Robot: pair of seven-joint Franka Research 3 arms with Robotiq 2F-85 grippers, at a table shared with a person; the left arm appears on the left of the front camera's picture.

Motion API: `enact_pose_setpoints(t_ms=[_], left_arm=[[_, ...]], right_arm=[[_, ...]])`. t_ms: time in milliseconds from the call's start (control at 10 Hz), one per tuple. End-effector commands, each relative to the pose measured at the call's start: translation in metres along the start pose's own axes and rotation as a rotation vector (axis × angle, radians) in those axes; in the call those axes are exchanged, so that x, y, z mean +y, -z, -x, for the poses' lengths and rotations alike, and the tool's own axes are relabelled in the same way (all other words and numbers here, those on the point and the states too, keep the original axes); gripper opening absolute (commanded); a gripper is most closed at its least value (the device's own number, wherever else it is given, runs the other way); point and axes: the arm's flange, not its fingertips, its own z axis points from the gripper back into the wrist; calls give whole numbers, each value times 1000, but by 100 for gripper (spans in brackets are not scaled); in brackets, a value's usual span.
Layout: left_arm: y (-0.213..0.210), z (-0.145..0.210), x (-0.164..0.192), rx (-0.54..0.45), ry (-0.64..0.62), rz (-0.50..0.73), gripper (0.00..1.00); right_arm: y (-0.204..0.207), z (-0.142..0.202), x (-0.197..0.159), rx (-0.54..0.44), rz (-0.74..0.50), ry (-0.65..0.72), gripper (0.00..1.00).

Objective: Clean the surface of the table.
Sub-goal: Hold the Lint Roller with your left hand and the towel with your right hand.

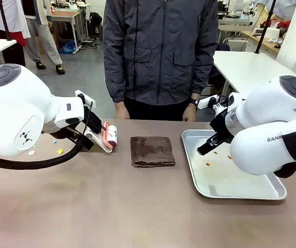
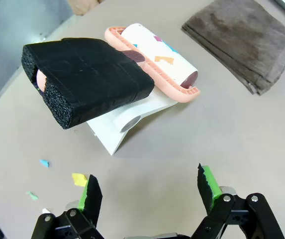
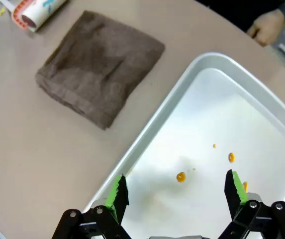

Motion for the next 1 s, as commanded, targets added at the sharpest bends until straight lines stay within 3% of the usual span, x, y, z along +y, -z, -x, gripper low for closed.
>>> enact_pose_setpoints(t_ms=[0,700,900], left_arm=[[0,0,0,0,0,0,100],[0,0,0,0,0,0,100],[-18,7,12,-6,-22,32,100]], right_arm=[[0,0,0,0,0,1,100],[0,0,0,0,0,0,100],[-19,13,2,96,-136,102,100]])
